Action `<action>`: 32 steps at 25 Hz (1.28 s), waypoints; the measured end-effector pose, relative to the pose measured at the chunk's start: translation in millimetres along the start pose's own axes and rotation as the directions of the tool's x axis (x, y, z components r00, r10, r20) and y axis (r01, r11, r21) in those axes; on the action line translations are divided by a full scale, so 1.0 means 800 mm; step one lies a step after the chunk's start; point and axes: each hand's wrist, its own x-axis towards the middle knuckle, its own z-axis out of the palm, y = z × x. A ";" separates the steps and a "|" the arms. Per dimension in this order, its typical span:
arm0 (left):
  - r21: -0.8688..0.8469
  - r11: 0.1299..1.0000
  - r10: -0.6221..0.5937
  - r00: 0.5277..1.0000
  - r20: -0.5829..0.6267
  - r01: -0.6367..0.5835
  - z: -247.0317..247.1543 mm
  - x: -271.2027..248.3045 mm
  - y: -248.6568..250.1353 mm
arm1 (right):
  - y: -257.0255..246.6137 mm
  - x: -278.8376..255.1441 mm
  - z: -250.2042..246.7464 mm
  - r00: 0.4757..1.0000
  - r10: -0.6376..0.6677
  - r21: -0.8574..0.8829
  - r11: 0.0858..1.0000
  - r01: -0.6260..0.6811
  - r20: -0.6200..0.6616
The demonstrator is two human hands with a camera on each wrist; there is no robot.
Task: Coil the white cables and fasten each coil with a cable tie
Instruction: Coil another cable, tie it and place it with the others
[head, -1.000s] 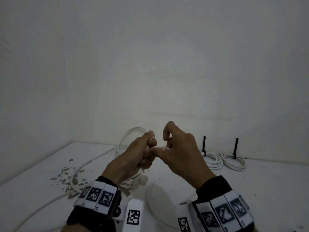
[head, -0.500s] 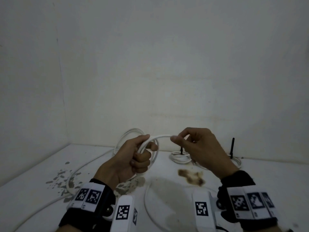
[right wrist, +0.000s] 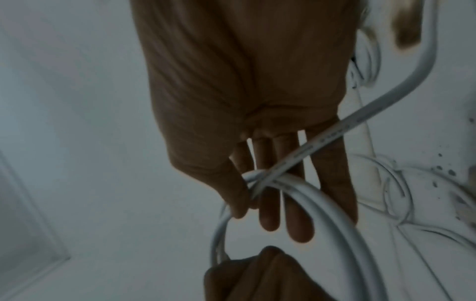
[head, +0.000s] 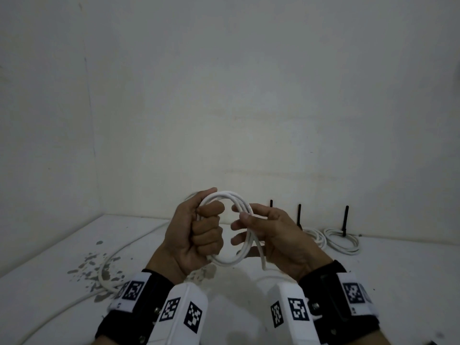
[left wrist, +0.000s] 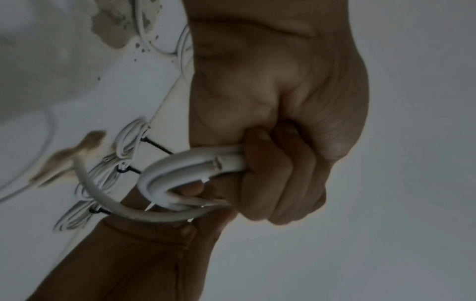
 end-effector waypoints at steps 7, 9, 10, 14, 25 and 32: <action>0.239 0.969 0.030 0.936 -0.350 0.058 0.003 0.010 -0.017 | 0.025 0.012 0.018 0.668 -0.650 -0.773 0.611 0.173 -0.364; 0.379 0.922 0.116 0.881 -0.459 0.076 0.012 0.014 -0.023 | 0.033 0.017 0.017 0.498 -0.845 -0.945 0.296 0.135 -0.194; 0.429 0.899 0.145 0.861 -0.487 0.091 0.016 0.016 -0.026 | 0.035 0.020 0.012 0.451 -0.881 -0.965 0.228 0.133 -0.146; 0.529 0.840 0.226 0.809 -0.543 0.120 0.022 0.021 -0.025 | 0.026 0.018 0.002 0.636 -0.661 -0.791 0.598 0.127 -0.398; 0.642 0.727 0.288 0.741 -0.607 0.244 0.014 0.001 0.007 | -0.012 0.002 -0.005 0.982 0.046 -0.055 0.997 -0.057 -0.183; 0.588 0.757 0.214 0.741 -0.636 0.286 -0.002 -0.036 0.031 | -0.012 0.001 -0.051 0.870 0.113 0.248 0.969 0.011 -0.479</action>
